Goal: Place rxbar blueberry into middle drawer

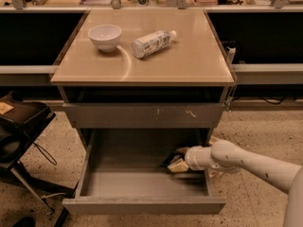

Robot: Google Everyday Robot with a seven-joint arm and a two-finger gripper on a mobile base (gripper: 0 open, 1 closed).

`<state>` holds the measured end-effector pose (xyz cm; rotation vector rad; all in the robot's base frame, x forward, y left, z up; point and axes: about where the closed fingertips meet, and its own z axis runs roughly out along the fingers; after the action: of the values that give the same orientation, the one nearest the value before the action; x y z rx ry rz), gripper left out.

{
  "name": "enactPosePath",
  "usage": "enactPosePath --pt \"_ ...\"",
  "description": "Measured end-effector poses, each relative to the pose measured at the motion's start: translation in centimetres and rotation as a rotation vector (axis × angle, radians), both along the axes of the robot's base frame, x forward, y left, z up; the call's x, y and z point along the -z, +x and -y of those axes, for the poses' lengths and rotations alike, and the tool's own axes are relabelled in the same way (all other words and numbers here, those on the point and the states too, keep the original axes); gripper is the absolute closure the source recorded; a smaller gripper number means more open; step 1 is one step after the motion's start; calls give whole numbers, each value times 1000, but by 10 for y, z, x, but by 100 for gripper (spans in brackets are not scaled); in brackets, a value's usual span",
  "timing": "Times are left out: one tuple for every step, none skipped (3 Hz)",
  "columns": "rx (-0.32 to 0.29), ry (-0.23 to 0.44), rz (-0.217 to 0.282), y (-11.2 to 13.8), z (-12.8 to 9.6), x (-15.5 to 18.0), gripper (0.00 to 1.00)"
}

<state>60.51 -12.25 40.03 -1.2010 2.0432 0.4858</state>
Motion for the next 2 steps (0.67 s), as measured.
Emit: enactPosePath --pt "0 0 0 0 0 0 12" --pt "0 0 0 0 0 0 0"
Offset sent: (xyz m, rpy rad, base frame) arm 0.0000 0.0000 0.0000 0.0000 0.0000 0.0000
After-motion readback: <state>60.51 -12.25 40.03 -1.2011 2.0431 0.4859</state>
